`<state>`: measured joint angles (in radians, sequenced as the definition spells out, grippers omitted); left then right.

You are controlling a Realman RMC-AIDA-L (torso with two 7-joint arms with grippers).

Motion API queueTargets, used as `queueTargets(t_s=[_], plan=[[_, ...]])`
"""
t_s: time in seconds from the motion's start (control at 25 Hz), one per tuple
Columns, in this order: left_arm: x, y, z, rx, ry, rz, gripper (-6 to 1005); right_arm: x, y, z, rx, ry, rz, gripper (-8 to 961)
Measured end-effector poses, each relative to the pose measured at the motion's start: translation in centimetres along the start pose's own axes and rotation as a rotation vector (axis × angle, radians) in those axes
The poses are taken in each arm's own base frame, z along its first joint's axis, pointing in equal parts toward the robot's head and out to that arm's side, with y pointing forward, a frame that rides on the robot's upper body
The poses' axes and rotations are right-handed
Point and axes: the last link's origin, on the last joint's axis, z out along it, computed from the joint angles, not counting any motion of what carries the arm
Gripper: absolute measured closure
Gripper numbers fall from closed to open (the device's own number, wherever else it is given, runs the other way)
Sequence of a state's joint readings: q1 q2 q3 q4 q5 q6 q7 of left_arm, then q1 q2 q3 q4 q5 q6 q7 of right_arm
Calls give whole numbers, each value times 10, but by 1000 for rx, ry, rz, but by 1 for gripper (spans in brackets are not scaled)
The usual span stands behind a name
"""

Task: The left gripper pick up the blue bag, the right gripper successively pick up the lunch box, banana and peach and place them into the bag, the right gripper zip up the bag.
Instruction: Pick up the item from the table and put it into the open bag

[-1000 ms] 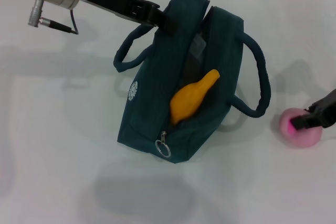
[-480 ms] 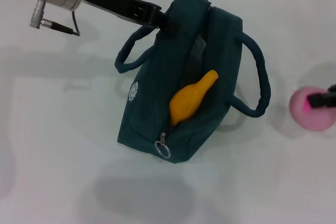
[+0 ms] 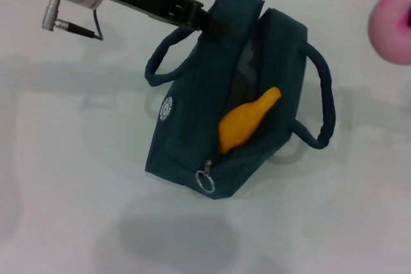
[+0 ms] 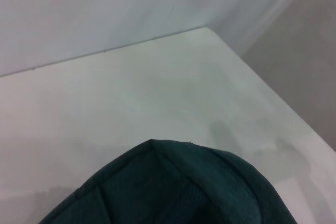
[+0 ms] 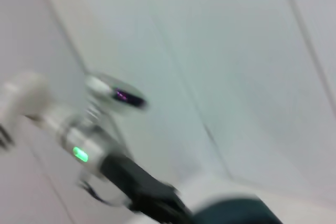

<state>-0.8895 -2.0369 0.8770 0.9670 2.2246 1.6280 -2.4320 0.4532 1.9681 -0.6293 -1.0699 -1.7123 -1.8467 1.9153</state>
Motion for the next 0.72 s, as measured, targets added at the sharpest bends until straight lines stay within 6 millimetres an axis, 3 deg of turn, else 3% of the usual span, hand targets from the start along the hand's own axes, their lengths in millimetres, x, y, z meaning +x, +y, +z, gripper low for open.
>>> queueTargets(t_s=[0.28,0.72], plan=[[11,10,-8,22,8,39,932,3,10,48,-172,-49,-109,912],[9,11,-8,20,4,36,931,18,1,123,-211,47,-208,916]])
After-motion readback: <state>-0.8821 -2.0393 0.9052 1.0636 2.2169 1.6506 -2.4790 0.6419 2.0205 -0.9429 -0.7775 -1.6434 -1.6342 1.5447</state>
